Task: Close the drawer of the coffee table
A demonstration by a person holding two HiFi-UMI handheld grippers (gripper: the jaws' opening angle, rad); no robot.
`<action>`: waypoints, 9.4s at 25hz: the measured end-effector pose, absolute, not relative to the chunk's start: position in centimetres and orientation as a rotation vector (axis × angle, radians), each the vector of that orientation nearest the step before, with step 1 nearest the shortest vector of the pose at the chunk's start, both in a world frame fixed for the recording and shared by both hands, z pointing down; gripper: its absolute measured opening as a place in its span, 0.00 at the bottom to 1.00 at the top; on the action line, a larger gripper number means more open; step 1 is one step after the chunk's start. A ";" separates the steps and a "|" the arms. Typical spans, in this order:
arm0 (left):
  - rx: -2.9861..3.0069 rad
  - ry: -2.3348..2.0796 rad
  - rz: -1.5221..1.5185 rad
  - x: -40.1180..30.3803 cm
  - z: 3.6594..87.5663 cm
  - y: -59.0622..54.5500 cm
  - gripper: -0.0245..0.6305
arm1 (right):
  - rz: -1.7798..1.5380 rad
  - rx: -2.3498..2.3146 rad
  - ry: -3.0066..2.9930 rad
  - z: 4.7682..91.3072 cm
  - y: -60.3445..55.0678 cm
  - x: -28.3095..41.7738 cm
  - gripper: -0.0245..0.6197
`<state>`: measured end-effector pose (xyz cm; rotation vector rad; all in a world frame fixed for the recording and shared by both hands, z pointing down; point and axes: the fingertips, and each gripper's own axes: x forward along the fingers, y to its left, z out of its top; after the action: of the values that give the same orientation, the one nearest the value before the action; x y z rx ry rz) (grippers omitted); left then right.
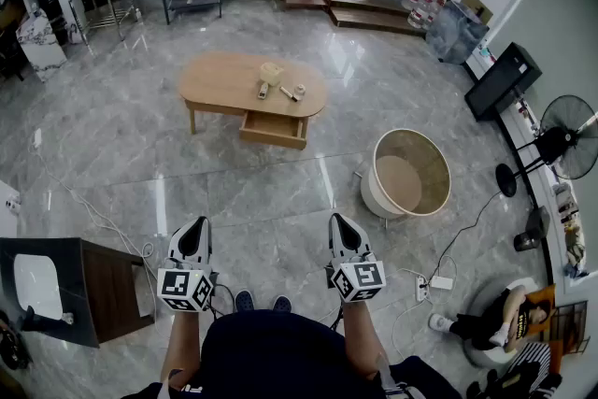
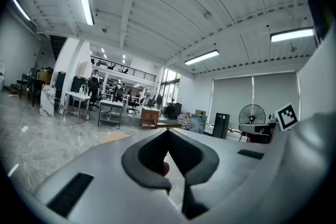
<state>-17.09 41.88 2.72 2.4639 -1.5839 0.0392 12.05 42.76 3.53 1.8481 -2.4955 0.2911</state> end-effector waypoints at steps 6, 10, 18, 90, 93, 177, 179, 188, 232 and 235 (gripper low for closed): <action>2.438 -1.606 -0.006 -17.6 2.3 41.1 0.07 | 0.289 1.861 -2.492 3.5 42.3 12.1 0.08; 2.450 -1.599 0.010 -18.0 2.9 41.3 0.07 | 0.284 1.855 -2.482 3.8 42.7 11.6 0.08; 2.446 -1.578 0.007 -19.3 3.1 42.3 0.07 | 0.241 1.874 -2.529 2.7 43.7 9.9 0.08; 2.589 -1.446 0.014 -21.6 3.8 32.7 0.07 | 0.335 2.026 -2.460 5.7 34.4 7.6 0.08; 2.594 -1.430 0.001 -20.7 3.8 30.9 0.07 | 0.333 2.024 -2.458 5.8 33.0 8.4 0.08; 2.534 -1.524 -0.039 -8.8 3.5 -4.9 0.07 | 0.384 1.824 -2.580 6.6 -4.0 18.7 0.08; 2.538 -1.520 -0.023 -8.9 3.6 -4.9 0.07 | 0.396 1.815 -2.577 6.9 -4.0 18.5 0.08; 2.530 -1.512 -0.003 -8.9 4.3 -4.8 0.07 | 0.442 1.793 -2.554 8.2 -3.5 17.9 0.08; 2.624 -1.558 0.109 -7.5 17.1 -19.2 0.07 | 0.343 1.847 -2.378 22.2 -15.4 21.2 0.08; 2.625 -1.542 0.118 -8.2 20.2 -19.3 0.07 | 0.330 1.840 -2.400 24.9 -15.6 19.9 0.08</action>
<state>-8.16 -19.33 20.18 2.6249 -1.5423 0.1182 19.91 -15.61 24.87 1.8400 -2.3996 0.3297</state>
